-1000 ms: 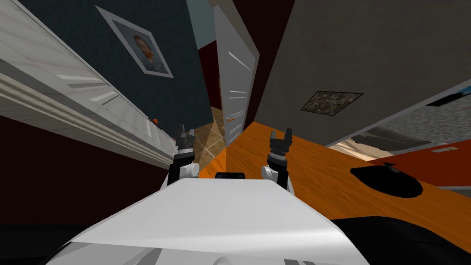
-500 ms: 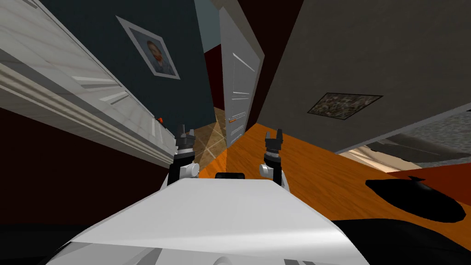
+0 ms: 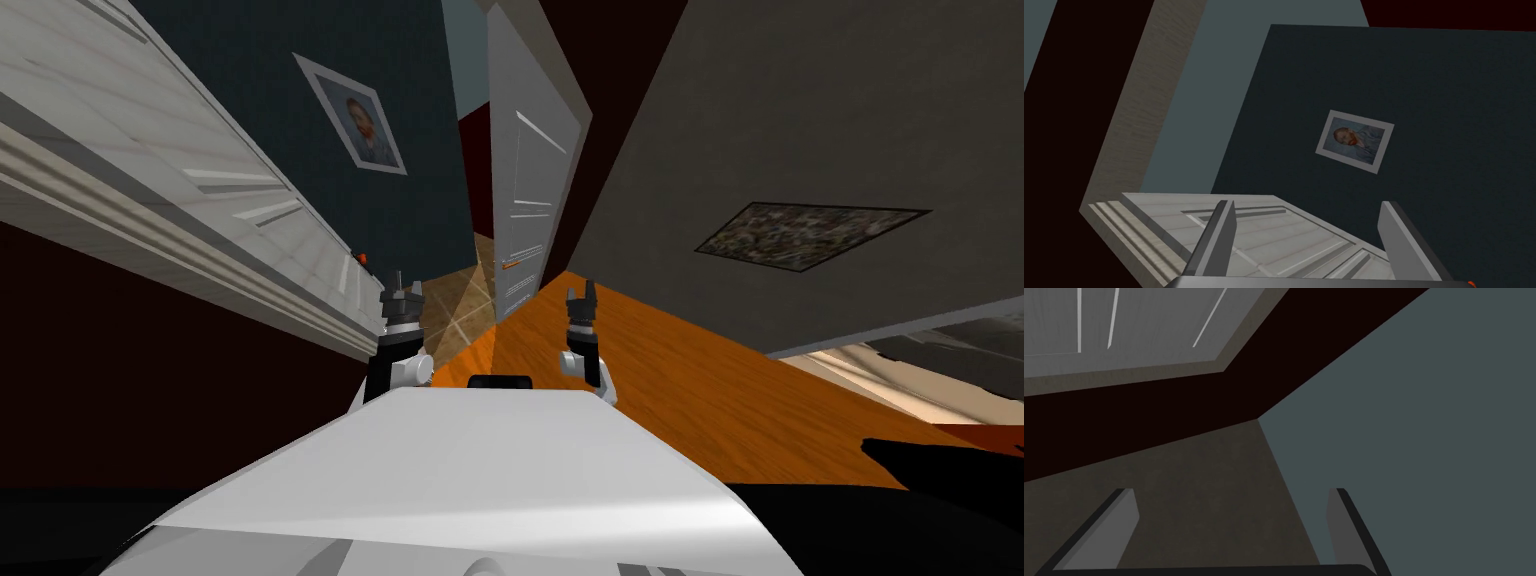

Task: Push the door open

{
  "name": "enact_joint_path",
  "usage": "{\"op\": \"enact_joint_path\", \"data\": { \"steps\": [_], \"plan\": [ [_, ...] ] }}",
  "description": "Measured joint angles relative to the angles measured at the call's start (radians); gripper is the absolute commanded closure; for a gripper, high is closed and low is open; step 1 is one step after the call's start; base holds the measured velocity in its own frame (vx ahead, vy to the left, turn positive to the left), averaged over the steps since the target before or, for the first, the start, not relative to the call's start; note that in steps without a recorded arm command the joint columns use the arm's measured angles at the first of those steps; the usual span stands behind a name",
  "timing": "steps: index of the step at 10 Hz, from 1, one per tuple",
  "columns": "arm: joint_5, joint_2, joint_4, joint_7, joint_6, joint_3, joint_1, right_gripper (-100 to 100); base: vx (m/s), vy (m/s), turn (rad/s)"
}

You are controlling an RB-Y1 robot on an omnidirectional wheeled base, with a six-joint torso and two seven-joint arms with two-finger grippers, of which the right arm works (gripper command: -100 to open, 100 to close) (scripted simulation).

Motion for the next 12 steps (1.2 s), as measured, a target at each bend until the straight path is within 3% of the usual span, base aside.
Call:
{"op": "enact_joint_path", "data": {
  "steps": [5, 6, 12],
  "plan": [
    [0.018, -0.02, 0.114, -0.031, 0.001, 0.005, -0.057, -100, 0.049, -0.056, 0.132],
    [0.023, -0.026, 0.142, -0.039, 0.007, 0.004, -0.084, -100, 0.049, -0.07, 0.058],
    [0.048, -0.05, 0.314, -0.079, 0.008, 0.008, -0.18, -100, 0.054, -0.071, 0.146]
  ]
}}
